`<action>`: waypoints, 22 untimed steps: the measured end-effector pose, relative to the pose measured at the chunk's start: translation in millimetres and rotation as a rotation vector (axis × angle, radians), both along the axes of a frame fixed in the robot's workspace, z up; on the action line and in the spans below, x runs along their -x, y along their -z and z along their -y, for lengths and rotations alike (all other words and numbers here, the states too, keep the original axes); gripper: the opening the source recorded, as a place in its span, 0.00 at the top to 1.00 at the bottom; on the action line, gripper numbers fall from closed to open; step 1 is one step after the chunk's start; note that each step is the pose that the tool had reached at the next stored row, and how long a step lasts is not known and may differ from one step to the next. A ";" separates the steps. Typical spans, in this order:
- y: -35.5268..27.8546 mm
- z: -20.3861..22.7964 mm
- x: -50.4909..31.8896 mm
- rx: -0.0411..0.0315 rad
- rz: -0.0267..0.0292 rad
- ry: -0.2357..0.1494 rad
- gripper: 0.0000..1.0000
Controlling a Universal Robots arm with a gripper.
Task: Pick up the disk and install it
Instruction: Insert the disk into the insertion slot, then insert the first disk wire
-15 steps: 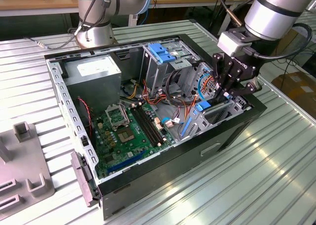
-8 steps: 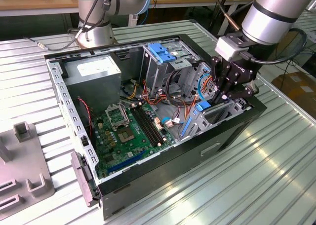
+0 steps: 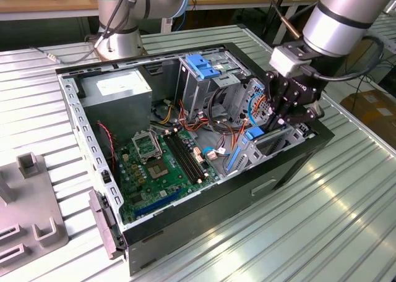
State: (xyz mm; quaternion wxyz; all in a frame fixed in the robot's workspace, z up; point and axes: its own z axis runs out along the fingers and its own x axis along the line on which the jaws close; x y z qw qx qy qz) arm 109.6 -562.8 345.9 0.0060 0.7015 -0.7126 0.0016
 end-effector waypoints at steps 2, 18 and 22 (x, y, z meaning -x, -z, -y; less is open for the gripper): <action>-5.4 0.0 0.0 0.0000 0.0000 0.000 0.82; -7.1 0.2 0.0 0.0002 -0.0001 -0.004 0.82; -17.6 0.1 0.0 -0.0002 -0.0001 -0.021 0.82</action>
